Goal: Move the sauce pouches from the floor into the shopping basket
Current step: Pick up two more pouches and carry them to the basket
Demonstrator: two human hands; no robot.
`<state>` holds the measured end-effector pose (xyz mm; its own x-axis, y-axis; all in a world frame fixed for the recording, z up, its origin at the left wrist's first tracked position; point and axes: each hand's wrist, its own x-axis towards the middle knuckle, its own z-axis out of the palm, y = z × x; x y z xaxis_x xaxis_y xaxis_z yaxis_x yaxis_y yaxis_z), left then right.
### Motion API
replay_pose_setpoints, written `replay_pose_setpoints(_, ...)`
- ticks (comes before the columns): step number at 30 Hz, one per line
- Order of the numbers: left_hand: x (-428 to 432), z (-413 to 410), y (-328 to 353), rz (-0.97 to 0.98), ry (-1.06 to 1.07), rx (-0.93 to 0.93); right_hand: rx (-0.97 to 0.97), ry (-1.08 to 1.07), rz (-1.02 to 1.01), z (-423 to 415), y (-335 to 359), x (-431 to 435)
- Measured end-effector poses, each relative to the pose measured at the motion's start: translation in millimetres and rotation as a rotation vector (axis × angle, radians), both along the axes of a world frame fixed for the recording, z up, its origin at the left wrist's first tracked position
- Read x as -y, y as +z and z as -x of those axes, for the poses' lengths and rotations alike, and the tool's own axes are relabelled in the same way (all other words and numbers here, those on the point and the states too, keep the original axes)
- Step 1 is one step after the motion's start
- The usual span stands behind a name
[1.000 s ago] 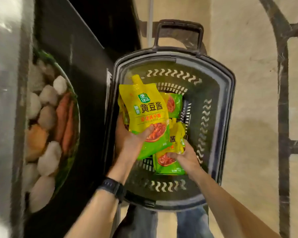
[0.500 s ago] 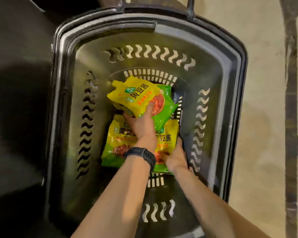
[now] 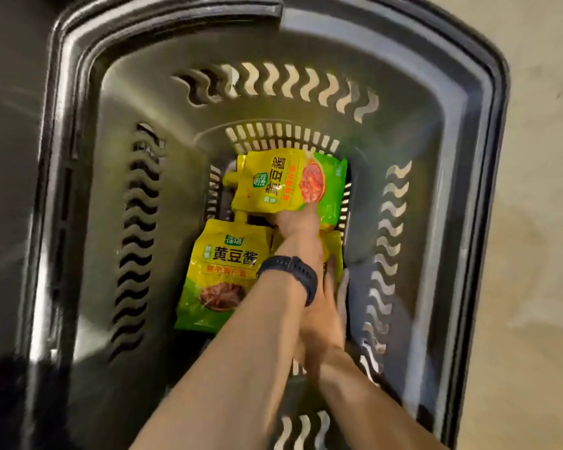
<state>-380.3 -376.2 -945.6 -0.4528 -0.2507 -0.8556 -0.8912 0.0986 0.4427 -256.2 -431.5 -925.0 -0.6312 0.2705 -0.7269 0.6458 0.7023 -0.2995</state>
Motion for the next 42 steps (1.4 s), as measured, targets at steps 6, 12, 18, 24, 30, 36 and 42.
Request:
replay_pose_setpoints(6,46,17,27,0.235,-0.839,-0.55,-0.111,-0.011,-0.172,18,5,-1)
replay_pose_setpoints(12,55,44,-31,0.546,-1.866,-0.771,-0.126,-0.056,-0.173,-2,-9,27)
replay_pose_setpoints(18,56,40,-53,0.723,-1.874,-0.843,-0.143,-0.082,-0.186,-22,-9,47)
replay_pose_setpoints(24,24,57,-25,0.638,-1.872,-0.832,-0.204,-0.149,-0.144,-3,-2,28)
replay_pose_setpoints(30,25,33,-70,0.732,-1.809,-0.923,-0.128,-0.103,-0.198,-19,-30,38)
replay_pose_setpoints(36,23,28,-75,0.753,-1.812,-0.951,-0.176,-0.101,-0.263,-23,-29,45)
replay_pose_setpoints(42,96,41,-21,0.613,-1.741,-0.955,-0.138,-0.086,-0.256,-24,-24,44)
